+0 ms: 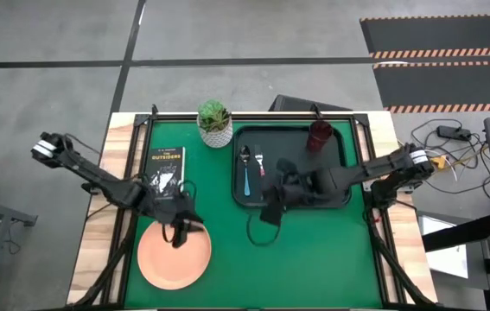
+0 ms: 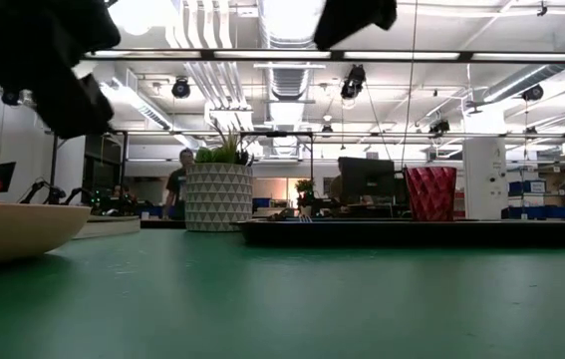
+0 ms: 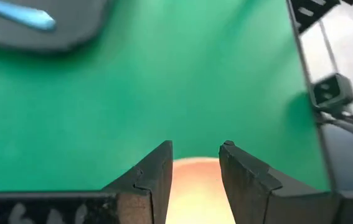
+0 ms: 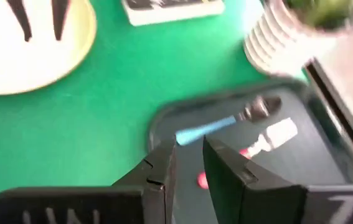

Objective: Pick and place plate/cup/fork/spoon on tray
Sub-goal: Put the orange plate on the black tray to the right of the pink fork

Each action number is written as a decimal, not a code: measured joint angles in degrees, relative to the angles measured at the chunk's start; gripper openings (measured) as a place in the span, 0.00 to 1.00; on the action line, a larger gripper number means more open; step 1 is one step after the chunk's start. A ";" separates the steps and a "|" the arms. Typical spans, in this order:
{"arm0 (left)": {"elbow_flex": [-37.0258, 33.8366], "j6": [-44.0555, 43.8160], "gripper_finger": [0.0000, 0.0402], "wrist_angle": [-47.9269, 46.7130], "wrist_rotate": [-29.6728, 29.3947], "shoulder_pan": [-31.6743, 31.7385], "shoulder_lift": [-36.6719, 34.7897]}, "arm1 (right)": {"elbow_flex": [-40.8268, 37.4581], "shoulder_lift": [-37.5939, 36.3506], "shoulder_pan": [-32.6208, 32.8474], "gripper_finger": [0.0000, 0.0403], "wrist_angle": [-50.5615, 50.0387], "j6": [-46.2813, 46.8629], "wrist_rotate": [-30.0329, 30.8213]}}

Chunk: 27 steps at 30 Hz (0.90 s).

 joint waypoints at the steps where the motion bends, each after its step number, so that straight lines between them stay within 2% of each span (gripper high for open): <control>1: 0.52 -1.97 0.28 0.00 0.01 -1.47 1.18 | -1.02 0.01 1.17 0.17 2.35 -1.52 1.26; 7: 4.77 -12.92 0.28 -2.15 2.96 -9.22 8.16 | -7.52 0.07 5.03 0.17 16.44 -5.85 3.05; 11: 9.03 -20.48 0.28 -12.02 7.29 -13.35 13.70 | -11.60 0.07 6.54 0.16 22.07 -5.82 3.03; 14: 11.42 -22.75 0.28 -17.79 8.08 -15.48 17.93 | -14.88 0.07 7.53 0.16 26.32 -5.12 2.98; 17: 13.44 -22.21 0.24 -20.55 9.08 -16.06 22.02 | -17.68 0.07 8.34 0.16 29.46 -3.42 2.99; 22: 17.76 -15.02 0.10 -20.30 10.09 -15.88 26.31 | -21.82 0.07 9.09 0.15 36.39 2.81 2.55; 25: 19.34 -11.75 0.02 -20.41 10.12 -15.62 27.72 | -24.99 0.07 9.21 0.15 42.72 5.74 -0.20; 27: 19.66 -10.61 0.01 -20.41 10.13 -15.42 28.12 | -26.98 0.07 9.21 0.16 46.55 7.04 -2.60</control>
